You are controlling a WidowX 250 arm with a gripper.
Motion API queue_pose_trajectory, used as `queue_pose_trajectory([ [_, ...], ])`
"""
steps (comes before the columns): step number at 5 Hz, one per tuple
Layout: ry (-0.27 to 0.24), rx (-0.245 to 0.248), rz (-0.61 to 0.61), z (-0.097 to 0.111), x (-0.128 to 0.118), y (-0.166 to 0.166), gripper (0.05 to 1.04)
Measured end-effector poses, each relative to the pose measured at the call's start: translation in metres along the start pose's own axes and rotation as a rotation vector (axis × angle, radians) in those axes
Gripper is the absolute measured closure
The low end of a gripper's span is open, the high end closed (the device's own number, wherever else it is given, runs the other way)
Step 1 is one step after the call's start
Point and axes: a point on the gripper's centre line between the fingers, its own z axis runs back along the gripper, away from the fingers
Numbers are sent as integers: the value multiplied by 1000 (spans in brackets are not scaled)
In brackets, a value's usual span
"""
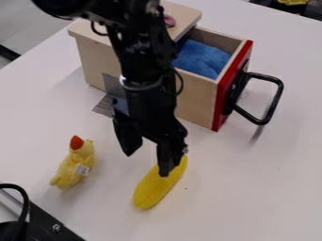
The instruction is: Take the corn from the drawer and put it to the right of the yellow duck
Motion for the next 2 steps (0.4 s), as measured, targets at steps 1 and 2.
queue_pose_trajectory([
  [1,-57,21,-18,21,-4,-2,82],
  [2,-118,38,-52,45,-10,-8,83],
])
